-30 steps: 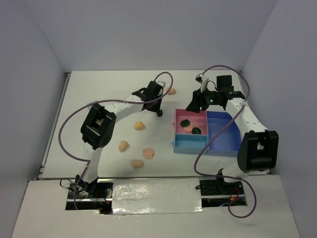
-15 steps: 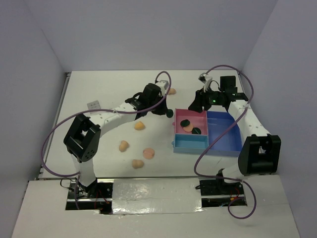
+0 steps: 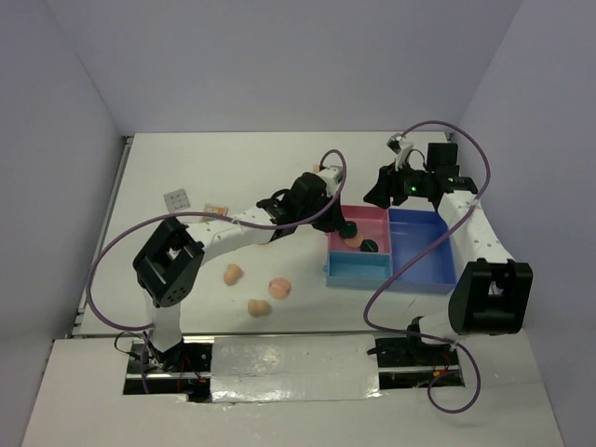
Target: Organize the makeup
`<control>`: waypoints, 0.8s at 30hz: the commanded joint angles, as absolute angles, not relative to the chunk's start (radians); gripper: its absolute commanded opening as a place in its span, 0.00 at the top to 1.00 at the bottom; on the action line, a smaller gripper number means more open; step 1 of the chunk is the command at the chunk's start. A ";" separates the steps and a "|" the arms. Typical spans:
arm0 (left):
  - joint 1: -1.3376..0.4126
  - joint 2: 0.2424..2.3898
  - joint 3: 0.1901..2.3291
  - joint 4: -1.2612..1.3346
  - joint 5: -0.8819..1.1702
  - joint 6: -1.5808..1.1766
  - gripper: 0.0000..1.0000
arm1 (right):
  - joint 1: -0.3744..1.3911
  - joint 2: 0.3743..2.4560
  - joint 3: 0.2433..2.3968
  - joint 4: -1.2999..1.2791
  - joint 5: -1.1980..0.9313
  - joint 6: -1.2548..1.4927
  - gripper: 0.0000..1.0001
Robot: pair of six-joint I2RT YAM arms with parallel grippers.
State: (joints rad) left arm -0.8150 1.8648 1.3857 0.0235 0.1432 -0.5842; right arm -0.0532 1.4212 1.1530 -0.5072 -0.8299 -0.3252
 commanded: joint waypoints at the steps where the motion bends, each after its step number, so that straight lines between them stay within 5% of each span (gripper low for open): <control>1: -0.828 1.910 1.422 0.071 0.137 -0.621 0.89 | -0.057 1.390 1.154 -0.474 -0.861 -0.322 0.45; 5: -0.831 1.927 1.422 0.071 0.109 -0.638 0.62 | -0.060 1.384 1.151 -0.472 -0.867 -0.325 0.45; 10: -0.831 1.925 1.440 0.064 0.086 -0.635 0.57 | -0.063 1.384 1.152 -0.476 -0.870 -0.325 0.45; 12: -0.831 1.916 1.448 0.058 0.080 -0.629 0.59 | -0.063 1.384 1.155 -0.479 -0.873 -0.328 0.45; 17: -0.831 1.841 1.436 0.038 0.028 -0.604 0.89 | -0.063 1.384 1.160 -0.502 -0.919 -0.365 0.44; 24: -0.802 1.628 1.270 0.017 -0.086 -0.591 0.88 | -0.035 1.422 1.215 -0.731 -1.097 -0.630 0.44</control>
State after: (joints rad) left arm -0.8207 1.7557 1.3258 0.0006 -0.0101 -0.6056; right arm -0.0513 1.4223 1.1584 -0.5968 -0.9974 -0.4782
